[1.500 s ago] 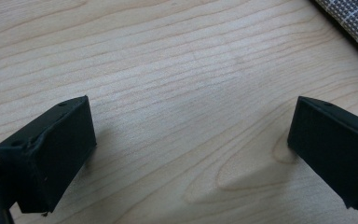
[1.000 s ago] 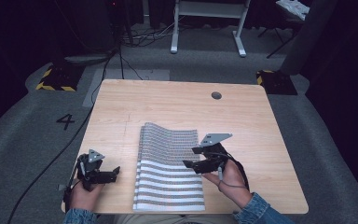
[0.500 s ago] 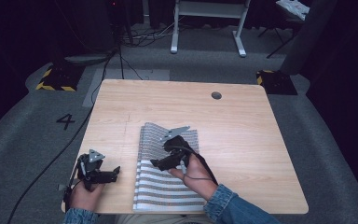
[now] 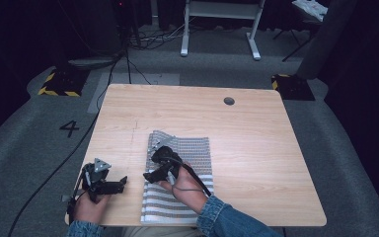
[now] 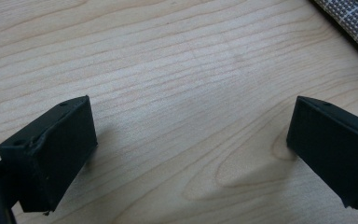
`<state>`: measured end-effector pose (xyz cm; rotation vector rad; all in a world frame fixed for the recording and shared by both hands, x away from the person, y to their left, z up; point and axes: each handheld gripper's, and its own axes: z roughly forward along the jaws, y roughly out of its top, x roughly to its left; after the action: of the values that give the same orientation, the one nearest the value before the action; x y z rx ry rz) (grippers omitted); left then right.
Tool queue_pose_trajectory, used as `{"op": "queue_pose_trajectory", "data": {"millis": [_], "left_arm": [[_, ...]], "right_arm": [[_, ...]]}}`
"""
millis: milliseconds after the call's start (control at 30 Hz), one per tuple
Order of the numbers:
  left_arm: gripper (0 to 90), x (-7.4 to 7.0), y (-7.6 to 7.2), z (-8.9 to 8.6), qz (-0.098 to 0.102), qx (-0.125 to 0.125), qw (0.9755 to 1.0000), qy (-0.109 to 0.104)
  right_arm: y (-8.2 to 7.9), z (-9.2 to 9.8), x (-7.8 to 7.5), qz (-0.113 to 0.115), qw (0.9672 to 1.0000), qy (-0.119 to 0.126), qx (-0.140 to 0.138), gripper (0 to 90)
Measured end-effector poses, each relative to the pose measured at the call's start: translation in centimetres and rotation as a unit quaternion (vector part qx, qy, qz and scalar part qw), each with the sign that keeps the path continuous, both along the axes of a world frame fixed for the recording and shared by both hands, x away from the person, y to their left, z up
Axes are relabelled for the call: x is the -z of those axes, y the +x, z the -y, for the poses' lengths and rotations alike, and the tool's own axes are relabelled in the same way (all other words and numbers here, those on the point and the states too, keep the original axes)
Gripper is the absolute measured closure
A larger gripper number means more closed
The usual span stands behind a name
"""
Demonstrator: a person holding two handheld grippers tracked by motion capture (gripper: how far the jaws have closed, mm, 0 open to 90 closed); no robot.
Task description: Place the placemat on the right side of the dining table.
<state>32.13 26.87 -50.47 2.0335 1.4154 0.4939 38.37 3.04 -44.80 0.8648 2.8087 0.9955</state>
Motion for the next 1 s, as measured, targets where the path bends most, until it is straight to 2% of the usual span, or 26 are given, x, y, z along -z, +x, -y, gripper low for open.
{"op": "queue_pose_trajectory", "data": {"millis": [133,267,367,467,533,667,733,767,800,967,1000], "left_arm": [[1.5,0.0,0.0,0.0,0.000,0.000,1.0000,0.000],[1.5,0.0,0.0,0.0,0.000,0.000,1.0000,0.000],[1.5,0.0,0.0,0.0,0.000,0.000,1.0000,0.000],[1.5,0.0,0.0,0.0,0.000,0.000,1.0000,0.000],[1.5,0.0,0.0,0.0,0.000,0.000,1.0000,0.000],[1.5,0.0,0.0,0.0,0.000,0.000,1.0000,0.000],[1.5,0.0,0.0,0.0,0.000,0.000,1.0000,0.000],[1.5,0.0,0.0,0.0,0.000,0.000,1.0000,0.000],[1.5,0.0,0.0,0.0,0.000,0.000,1.0000,0.000],[1.5,0.0,0.0,0.0,0.000,0.000,1.0000,0.000],[1.5,0.0,0.0,0.0,-0.001,0.000,1.0000,0.000]], "right_arm": [[-0.2,-0.6,0.5,-0.002,0.9999,-0.010,0.005,24.5],[-0.3,-1.2,1.4,0.003,0.9996,-0.028,-0.001,24.1],[-0.2,-1.3,1.5,-0.003,0.9997,-0.025,-0.003,26.8],[-0.2,-1.3,1.4,-0.020,0.9995,-0.024,-0.004,37.8],[-0.2,-1.4,1.1,-0.025,0.9987,-0.040,-0.019,53.5],[-0.5,-1.6,0.8,-0.033,0.9977,-0.047,-0.038,76.6],[-0.5,-1.5,0.6,-0.027,0.9976,-0.046,-0.044,82.9],[-0.6,-1.4,0.4,-0.030,0.9978,-0.037,-0.045,84.9],[-0.6,-1.3,0.1,-0.025,0.9976,-0.045,-0.047,86.8],[-0.6,0.0,-1.2,-0.019,0.9976,-0.036,-0.056,88.3],[-0.6,0.8,-2.1,-0.016,0.9978,-0.030,-0.057,88.5]]}}
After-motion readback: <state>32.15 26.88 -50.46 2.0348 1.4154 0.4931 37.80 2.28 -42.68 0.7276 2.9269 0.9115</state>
